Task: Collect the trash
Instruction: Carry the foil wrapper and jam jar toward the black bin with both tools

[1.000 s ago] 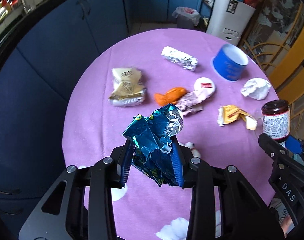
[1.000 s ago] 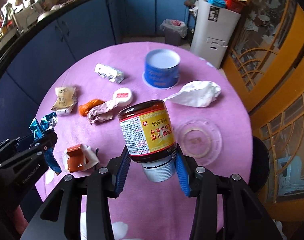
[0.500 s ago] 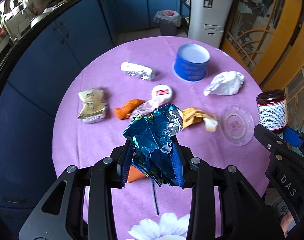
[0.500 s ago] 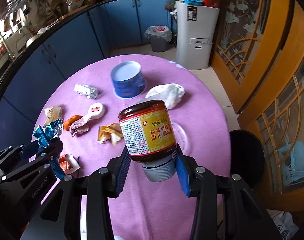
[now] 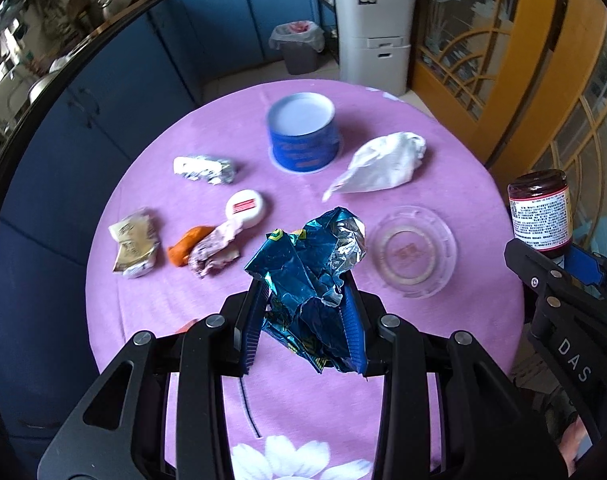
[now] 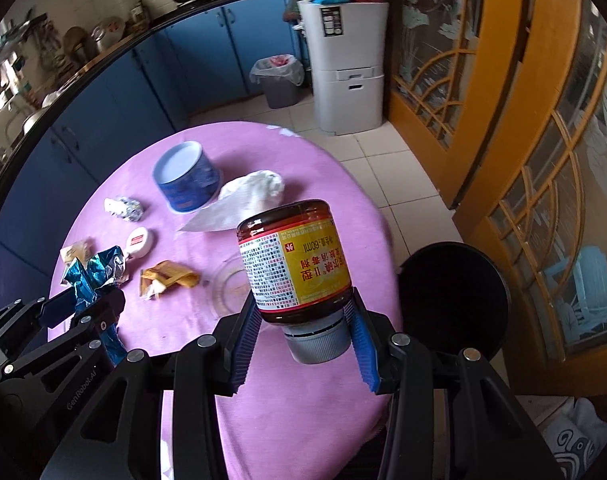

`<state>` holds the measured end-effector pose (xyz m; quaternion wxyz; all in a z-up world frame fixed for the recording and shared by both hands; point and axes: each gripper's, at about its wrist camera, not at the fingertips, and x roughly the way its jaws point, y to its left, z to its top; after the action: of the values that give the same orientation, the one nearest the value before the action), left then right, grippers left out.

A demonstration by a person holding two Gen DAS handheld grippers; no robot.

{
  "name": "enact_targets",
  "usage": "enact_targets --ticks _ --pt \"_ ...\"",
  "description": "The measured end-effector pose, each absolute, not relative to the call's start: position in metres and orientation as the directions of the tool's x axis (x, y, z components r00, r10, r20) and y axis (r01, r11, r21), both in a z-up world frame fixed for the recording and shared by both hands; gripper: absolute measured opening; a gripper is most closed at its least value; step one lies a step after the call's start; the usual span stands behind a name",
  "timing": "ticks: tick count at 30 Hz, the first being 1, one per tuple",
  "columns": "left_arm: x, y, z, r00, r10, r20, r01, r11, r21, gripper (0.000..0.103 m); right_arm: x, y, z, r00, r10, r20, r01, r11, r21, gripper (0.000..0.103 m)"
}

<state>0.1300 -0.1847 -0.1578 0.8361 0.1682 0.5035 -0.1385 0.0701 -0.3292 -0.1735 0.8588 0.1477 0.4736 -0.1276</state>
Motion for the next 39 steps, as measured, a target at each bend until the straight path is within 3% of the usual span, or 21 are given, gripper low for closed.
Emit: enact_targets --ticks 32,34,36,39 --pt "0.107 -0.315 -0.167 0.468 -0.076 -0.88 0.574 0.783 0.238 0.037 0.024 -0.47 -0.206 0.472 -0.188 -0.861 0.628 0.757 0.179 0.043" --pt "0.106 -0.32 -0.168 0.468 -0.076 -0.881 0.579 0.78 0.24 0.037 0.021 -0.476 -0.208 0.483 -0.179 -0.857 0.637 0.743 0.203 0.048" --pt "0.106 -0.324 -0.168 0.468 -0.075 -0.881 0.581 0.777 0.243 0.037 0.017 -0.481 -0.207 0.498 -0.192 -0.846 0.647 0.731 0.215 0.075" --pt "0.105 -0.329 -0.17 0.468 -0.072 -0.881 0.584 0.773 0.247 0.037 0.013 -0.486 -0.202 0.511 -0.239 -0.825 0.66 0.725 0.199 0.081"
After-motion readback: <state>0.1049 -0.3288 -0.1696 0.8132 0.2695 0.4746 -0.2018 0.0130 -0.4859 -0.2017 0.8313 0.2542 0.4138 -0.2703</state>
